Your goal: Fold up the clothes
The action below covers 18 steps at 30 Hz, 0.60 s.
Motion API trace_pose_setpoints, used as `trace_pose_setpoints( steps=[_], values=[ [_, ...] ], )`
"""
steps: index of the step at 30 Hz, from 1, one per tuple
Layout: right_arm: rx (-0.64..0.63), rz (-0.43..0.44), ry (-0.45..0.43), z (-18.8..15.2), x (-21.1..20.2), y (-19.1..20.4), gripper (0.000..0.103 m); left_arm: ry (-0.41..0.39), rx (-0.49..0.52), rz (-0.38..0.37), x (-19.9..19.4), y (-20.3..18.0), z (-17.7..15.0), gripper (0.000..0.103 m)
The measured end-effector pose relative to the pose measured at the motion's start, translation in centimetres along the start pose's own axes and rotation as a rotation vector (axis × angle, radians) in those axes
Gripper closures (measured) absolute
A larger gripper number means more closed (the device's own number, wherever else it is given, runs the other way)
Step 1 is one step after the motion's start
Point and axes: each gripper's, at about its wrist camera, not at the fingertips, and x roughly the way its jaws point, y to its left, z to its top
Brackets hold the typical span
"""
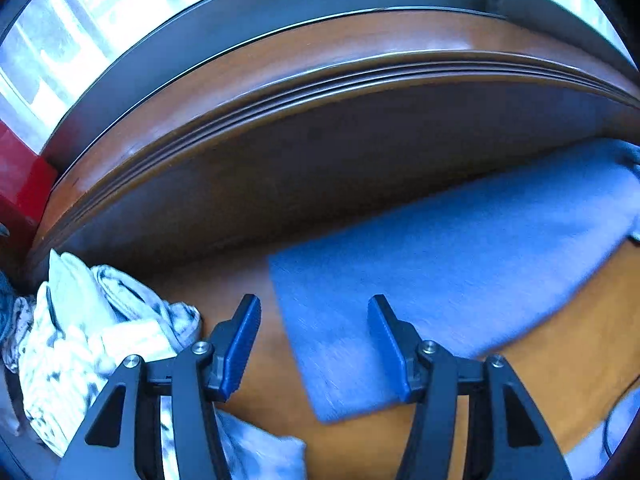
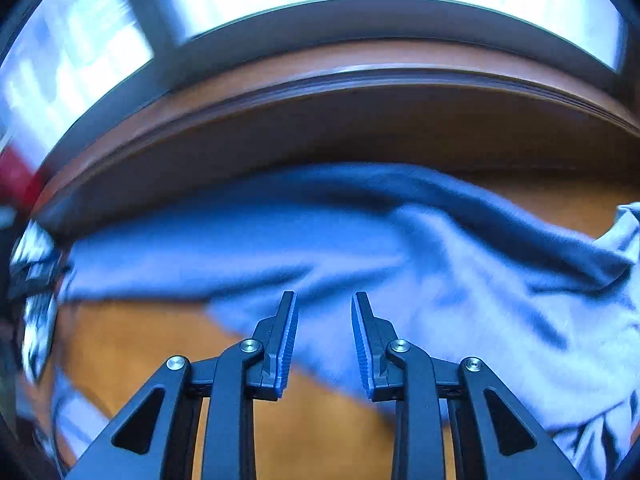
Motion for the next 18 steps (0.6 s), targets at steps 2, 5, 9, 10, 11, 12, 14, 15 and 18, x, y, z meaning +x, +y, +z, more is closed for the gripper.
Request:
trace_pose_setpoints(
  steps=[2, 5, 9, 10, 11, 12, 14, 15, 18],
  values=[
    [-0.060, -0.003, 0.024, -0.9, 0.6, 1.3, 0.075, -0.007, 0.012, -0.029, -0.3, -0.7, -0.6, 0.049],
    [-0.135, -0.032, 0.047, -1.1, 1.7, 1.8, 0.075, -0.004, 0.045, -0.028, 0.3, -1.7, -0.8, 0.049],
    [-0.165, -0.018, 0.035, 0.5, 2.8, 1.5, 0.071, 0.014, 0.055, -0.048, 1.5, -2.1, -0.6, 0.049],
    [-0.183, -0.022, 0.036, 0.8, 2.9, 1.4, 0.071, 0.021, 0.052, -0.057, 1.8, -2.1, -0.6, 0.049],
    [-0.208, -0.029, 0.042, 1.0, 3.2, 1.8, 0.071, 0.025, 0.052, -0.061, 2.1, -2.1, -0.5, 0.049],
    [-0.239, -0.044, 0.057, 1.3, 3.4, 2.0, 0.074, 0.028, 0.055, -0.060, 2.3, -2.0, -0.5, 0.049],
    [-0.294, -0.047, 0.112, 1.9, 3.5, 2.0, 0.097, 0.034, 0.061, -0.057, 2.8, -1.8, -0.3, 0.049],
    [-0.320, -0.046, 0.141, 2.1, 3.5, 2.0, 0.097, 0.038, 0.059, -0.057, 3.1, -1.6, -0.2, 0.049],
    [-0.439, 0.036, 0.267, 1.3, 2.8, 1.8, 0.097, 0.054, 0.051, -0.055, 4.0, -1.0, 0.0, 0.048]
  ],
)
